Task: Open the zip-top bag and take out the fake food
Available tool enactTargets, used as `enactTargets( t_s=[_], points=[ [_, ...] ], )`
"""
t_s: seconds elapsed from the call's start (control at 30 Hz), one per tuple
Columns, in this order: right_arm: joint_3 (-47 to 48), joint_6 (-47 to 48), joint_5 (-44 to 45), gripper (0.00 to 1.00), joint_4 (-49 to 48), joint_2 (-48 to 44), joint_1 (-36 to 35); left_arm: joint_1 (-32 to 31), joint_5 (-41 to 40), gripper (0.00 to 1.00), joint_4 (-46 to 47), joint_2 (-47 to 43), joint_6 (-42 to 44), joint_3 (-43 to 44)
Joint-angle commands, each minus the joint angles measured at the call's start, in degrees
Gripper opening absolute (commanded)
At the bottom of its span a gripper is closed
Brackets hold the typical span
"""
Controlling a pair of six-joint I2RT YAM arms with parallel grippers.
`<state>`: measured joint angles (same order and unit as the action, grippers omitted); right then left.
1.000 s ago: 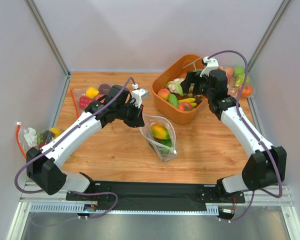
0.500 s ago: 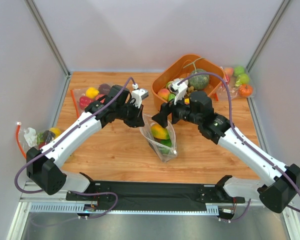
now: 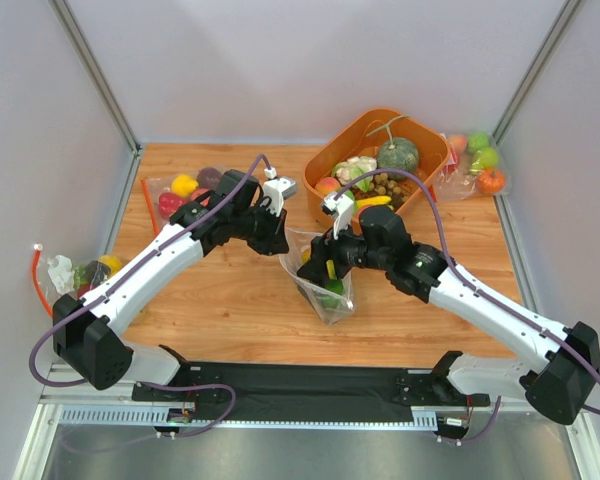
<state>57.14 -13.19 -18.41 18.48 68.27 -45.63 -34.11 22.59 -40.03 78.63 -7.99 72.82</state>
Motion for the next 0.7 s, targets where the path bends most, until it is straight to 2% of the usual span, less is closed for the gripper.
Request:
enactTargets(
  t_s=[0.0,0.3,0.67],
  points=[
    [-0.1,-2.2,3.8,0.71,0.8,1.6,-0.3,-0.2,0.8,0.00,0.0,-0.2,0.8,2.3],
    [0.3,-3.0,14.9,0.70,2.3,4.6,-0.1,-0.2,1.2,0.00,-0.1,-0.4,0.7,2.3],
    [2.7,2.8,17.2,0.71,2.4,11.7,-1.7,-0.2,2.4,0.00,-0.1,0.3,0.8,2.4]
  ],
)
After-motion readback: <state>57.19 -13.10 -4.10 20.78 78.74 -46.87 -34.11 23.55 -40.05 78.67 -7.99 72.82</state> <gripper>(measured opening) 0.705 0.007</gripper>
